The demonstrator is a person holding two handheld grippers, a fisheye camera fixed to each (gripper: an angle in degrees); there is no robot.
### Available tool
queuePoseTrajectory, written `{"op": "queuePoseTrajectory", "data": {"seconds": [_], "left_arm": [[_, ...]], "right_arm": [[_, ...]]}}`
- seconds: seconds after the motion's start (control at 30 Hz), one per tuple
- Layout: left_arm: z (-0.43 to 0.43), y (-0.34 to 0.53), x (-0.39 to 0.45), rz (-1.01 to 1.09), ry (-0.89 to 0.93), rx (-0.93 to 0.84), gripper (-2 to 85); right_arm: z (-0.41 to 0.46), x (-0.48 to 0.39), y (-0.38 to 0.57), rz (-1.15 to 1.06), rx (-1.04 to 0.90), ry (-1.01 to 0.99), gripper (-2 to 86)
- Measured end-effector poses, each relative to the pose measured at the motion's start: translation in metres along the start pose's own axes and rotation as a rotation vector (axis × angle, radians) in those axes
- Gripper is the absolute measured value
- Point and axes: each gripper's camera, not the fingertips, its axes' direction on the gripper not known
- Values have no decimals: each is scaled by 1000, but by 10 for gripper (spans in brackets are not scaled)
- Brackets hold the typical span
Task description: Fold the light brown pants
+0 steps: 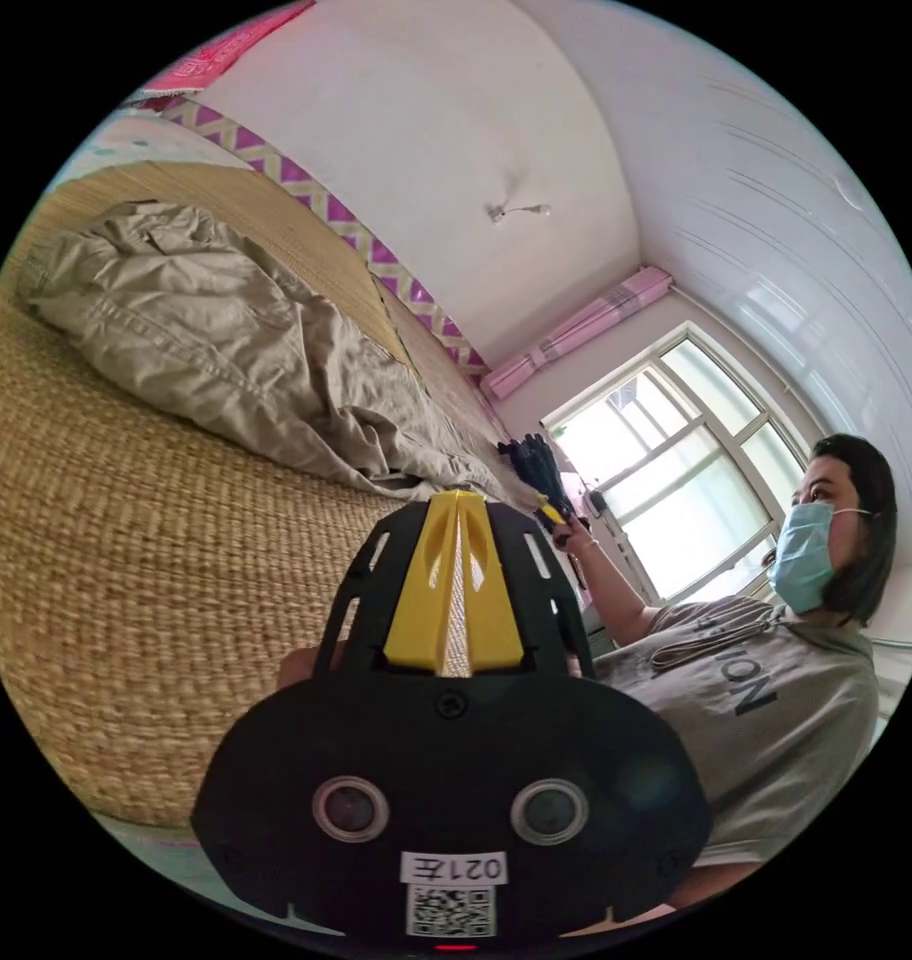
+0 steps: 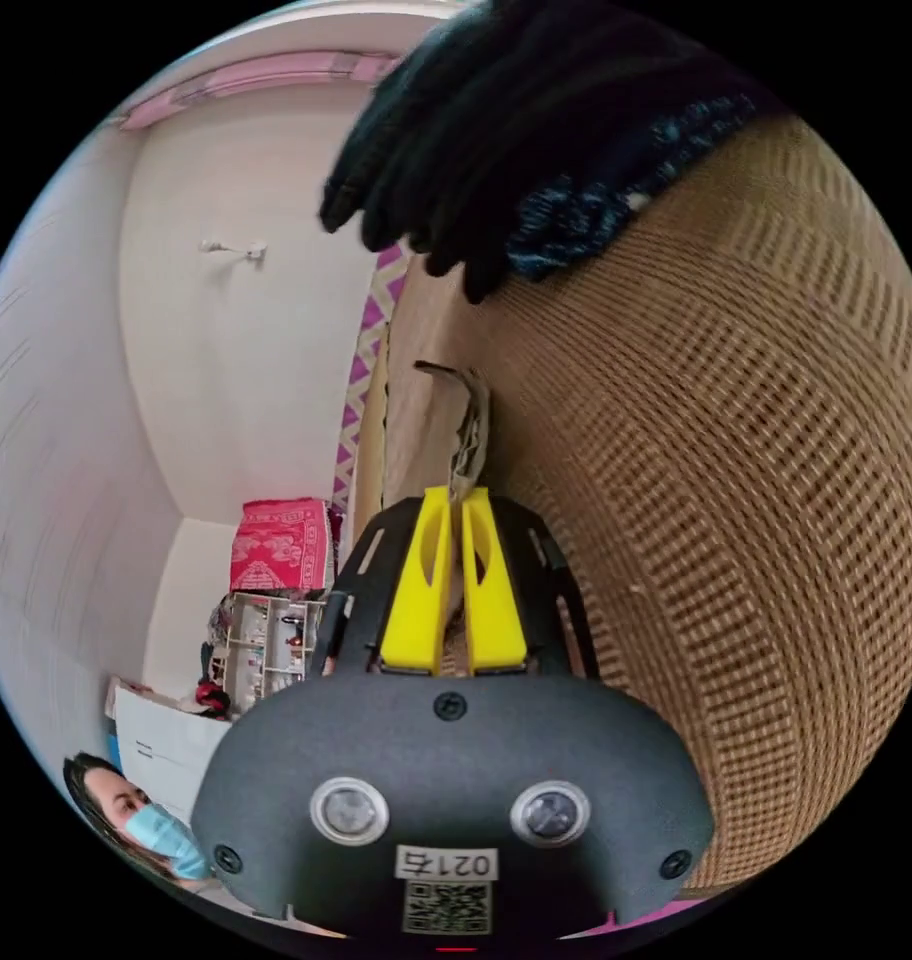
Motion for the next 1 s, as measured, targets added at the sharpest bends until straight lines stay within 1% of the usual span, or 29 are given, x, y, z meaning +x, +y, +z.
{"op": "queuePoseTrajectory", "data": {"seconds": [0.1, 0.17, 0.2, 0.27, 0.3, 0.37, 0.4, 0.47, 0.5, 0.57, 0.6, 0.67, 0.7, 0.73, 0.8, 0.87, 0.9, 0.93, 1.0], "left_arm": [[-33, 20, -6, 16, 9, 33, -10], [-56, 38, -13, 31, 21, 42, -10], [-61, 42, -15, 34, 28, 42, -10], [-79, 60, -24, 33, 49, 40, -9], [-84, 65, -27, 34, 57, 42, -9], [-102, 82, -37, 42, 86, 46, -9], [-106, 86, -39, 43, 89, 45, -9], [-124, 101, -48, 40, 82, 45, -9], [-128, 105, -51, 37, 83, 45, -9], [-144, 116, -60, 33, 95, 66, -9], [-148, 118, -62, 30, 103, 67, -9], [-166, 125, -69, 16, 103, 96, -9], [-171, 126, -70, 21, 105, 108, -9], [-183, 126, -71, 33, 116, 126, -9], [-200, 125, -75, 39, 125, 151, -9], [-219, 118, -84, 41, 145, 188, -9], [-223, 115, -86, 39, 155, 195, -9], [-231, 108, -91, 37, 180, 197, -9], [-245, 96, -95, 41, 182, 208, -9]], "right_arm": [[-6, -80, -5, -175, 10, -50, 0], [7, -174, 2, -373, -32, -86, -1], [14, -201, 7, -429, -47, -84, -1], [58, -310, 43, -657, -132, -54, -1], [71, -334, 54, -706, -153, -43, -1], [136, -426, 110, -897, -237, 2, -1], [154, -445, 126, -942, -257, 16, -1], [229, -506, 195, -1115, -338, 72, -2], [248, -516, 211, -1147, -363, 86, -2], [330, -538, 278, -1276, -460, 177, -3], [351, -537, 291, -1287, -486, 207, -3], [437, -514, 321, -1248, -658, 347, -2], [451, -507, 325, -1234, -693, 374, -1], [461, -503, 329, -1224, -672, 391, 1], [452, -519, 332, -1252, -623, 380, 7], [440, -538, 335, -1281, -566, 366, 32], [442, -539, 337, -1288, -570, 376, 41], [453, -539, 341, -1290, -656, 405, 56], [445, -553, 331, -1271, -722, 327, 65]]}}
